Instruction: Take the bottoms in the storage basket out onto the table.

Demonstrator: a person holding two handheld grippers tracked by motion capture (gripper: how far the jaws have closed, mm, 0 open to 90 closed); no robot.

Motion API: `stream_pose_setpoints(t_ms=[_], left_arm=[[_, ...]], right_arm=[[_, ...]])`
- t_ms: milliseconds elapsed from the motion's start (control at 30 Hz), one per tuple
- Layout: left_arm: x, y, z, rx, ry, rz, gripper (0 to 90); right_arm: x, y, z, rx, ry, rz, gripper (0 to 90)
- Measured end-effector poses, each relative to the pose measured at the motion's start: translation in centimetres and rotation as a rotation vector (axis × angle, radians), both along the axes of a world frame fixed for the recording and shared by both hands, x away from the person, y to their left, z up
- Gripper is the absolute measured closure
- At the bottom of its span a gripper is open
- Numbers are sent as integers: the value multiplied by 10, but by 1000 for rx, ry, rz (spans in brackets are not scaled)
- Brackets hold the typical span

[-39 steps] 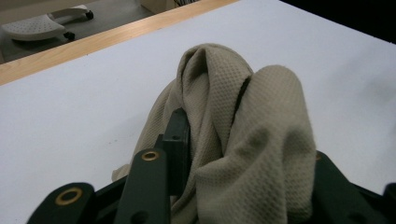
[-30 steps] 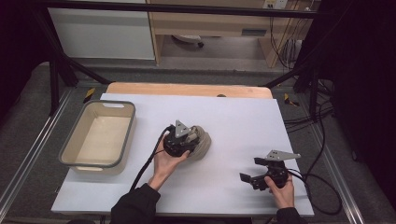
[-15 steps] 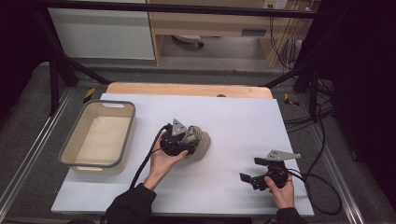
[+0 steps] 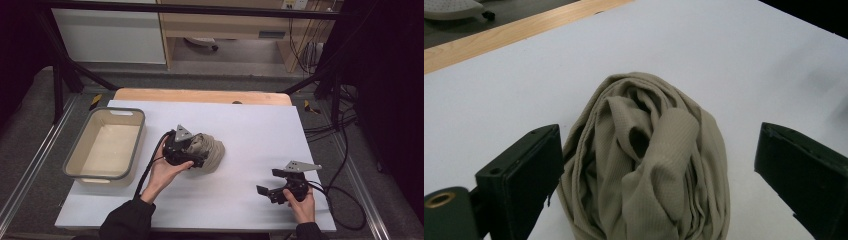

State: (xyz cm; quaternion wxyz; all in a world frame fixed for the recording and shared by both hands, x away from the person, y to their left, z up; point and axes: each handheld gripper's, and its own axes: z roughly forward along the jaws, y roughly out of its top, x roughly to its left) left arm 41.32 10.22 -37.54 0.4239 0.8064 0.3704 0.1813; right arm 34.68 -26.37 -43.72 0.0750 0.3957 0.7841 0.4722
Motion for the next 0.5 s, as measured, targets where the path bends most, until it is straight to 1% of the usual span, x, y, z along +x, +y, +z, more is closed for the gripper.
stream_pose_setpoints(t_ms=[200,333,433,500], left_arm=[[-5,10,6,-5,7,2,46],[-10,13,9,34,-3,14,45],[-14,17,10,45,-5,15,45],[-16,20,11,38,-3,15,45]], right_arm=[[0,0,0,0,-4,0,5],[0,0,0,-1,1,0,6],[0,0,0,-3,0,0,5],[0,0,0,-1,1,-1,5]])
